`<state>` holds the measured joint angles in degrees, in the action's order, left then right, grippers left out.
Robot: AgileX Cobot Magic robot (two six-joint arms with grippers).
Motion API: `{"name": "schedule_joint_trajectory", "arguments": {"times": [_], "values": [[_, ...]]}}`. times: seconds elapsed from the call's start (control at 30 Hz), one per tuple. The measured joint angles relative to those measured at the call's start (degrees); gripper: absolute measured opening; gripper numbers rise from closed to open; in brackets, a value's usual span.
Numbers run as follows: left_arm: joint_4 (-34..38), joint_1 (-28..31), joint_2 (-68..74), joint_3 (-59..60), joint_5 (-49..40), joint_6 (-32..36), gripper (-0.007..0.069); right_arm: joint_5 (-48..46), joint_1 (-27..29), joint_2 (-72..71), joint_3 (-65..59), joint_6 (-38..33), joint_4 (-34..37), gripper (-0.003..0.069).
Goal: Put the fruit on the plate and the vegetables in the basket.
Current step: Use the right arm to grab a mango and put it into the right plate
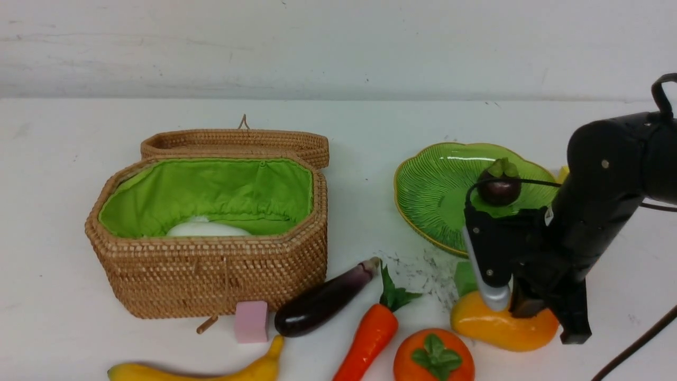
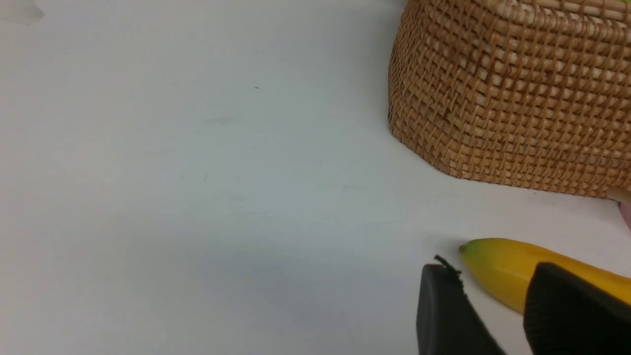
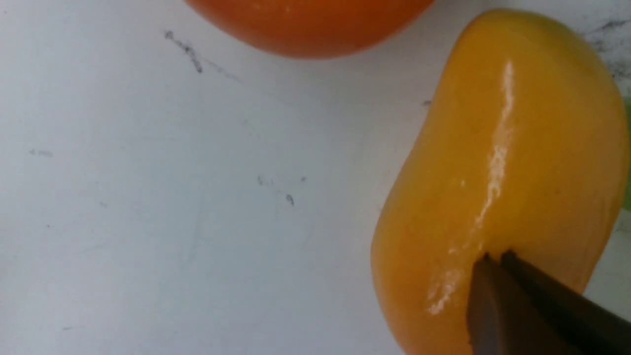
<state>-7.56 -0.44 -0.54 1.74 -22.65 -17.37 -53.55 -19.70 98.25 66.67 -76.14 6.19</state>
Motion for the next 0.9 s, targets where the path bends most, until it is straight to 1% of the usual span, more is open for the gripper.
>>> {"name": "schedule_joint_trajectory", "arguments": {"times": [0.13,0.2,0.23,0.33,0.37,0.4,0.43,0.5,0.53,0.6,0.67,0.9], "values": [[0.0,0.0,0.0,0.0,0.0,0.0,0.0239,0.2,0.0,-0.3,0.0,1.72,-0.07,0.0019],[0.0,0.0,0.0,0.0,0.0,0.0,0.0239,0.51,0.0,-1.05,-0.06,2.92,-0.13,0.006],[0.0,0.0,0.0,0.0,0.0,0.0,0.0239,0.63,0.0,-1.74,-0.11,3.97,-0.13,0.0092],[0.0,0.0,0.0,0.0,0.0,0.0,0.0239,0.83,0.0,-4.77,-0.11,7.55,-0.13,0.023],[0.0,0.0,0.0,0.0,0.0,0.0,0.0239,0.83,0.0,-4.97,-0.11,7.82,-0.13,0.0241],[0.0,0.0,0.0,0.0,0.0,0.0,0.0239,0.83,0.0,-6.29,-0.11,9.75,-0.13,0.0341],[0.0,0.0,0.0,0.0,0.0,0.0,0.0239,0.83,0.0,-6.76,-0.11,11.09,-0.13,0.0397],[0.0,0.0,0.0,0.0,0.0,0.0,0.0239,0.83,0.0,-7.22,-0.11,13.12,-0.13,0.0545],[0.0,0.0,0.0,0.0,0.0,0.0,0.0239,0.83,0.0,-7.26,-0.11,14.06,-0.18,0.0602],[0.0,0.0,0.0,0.0,0.0,0.0,0.0239,1.15,0.0,-7.05,-0.11,14.67,-0.19,0.066],[0.0,0.0,0.0,0.0,0.0,0.0,0.0239,1.89,0.0,-6.57,-0.11,14.9,-0.19,0.0674],[0.0,0.0,0.0,0.0,0.0,0.0,0.0239,4.16,0.0,-0.52,-0.11,14.9,-0.19,0.0676]]}}
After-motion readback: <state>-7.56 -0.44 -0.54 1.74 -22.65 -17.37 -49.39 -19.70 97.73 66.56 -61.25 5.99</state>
